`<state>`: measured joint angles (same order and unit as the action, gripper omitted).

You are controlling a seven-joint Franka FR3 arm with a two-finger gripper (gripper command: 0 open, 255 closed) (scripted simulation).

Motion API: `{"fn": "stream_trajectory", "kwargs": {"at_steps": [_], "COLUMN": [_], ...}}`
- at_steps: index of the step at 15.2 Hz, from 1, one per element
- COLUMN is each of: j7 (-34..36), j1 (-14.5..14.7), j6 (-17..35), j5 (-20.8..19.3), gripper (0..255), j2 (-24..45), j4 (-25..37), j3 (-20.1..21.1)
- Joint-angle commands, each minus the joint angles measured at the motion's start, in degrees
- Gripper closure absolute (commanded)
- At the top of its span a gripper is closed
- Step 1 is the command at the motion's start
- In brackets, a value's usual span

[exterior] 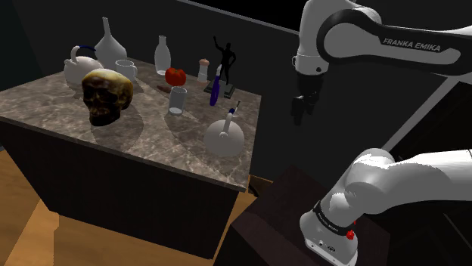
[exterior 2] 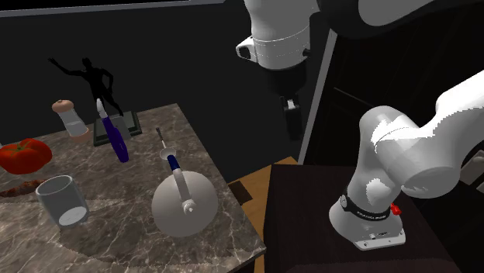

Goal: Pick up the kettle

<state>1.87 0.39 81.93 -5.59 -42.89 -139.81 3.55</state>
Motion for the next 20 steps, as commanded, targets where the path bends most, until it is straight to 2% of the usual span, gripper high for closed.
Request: {"fn": "stream_trajectory", "kwargs": {"at_steps": [1, 10, 20], "j7": [0.00, 23.44, 45.17], "j1": [0.00, -4.14, -7.79], "j6": [0.00, 13.35, 27.91], "j5": [0.00, 10.61, 16.84], "gripper": [0, 0, 0], "j2": [0.00, 16.02, 35.24], "j4": [0.00, 3.73, 12.83], "j3": [0.00, 5.45, 7.41]}}
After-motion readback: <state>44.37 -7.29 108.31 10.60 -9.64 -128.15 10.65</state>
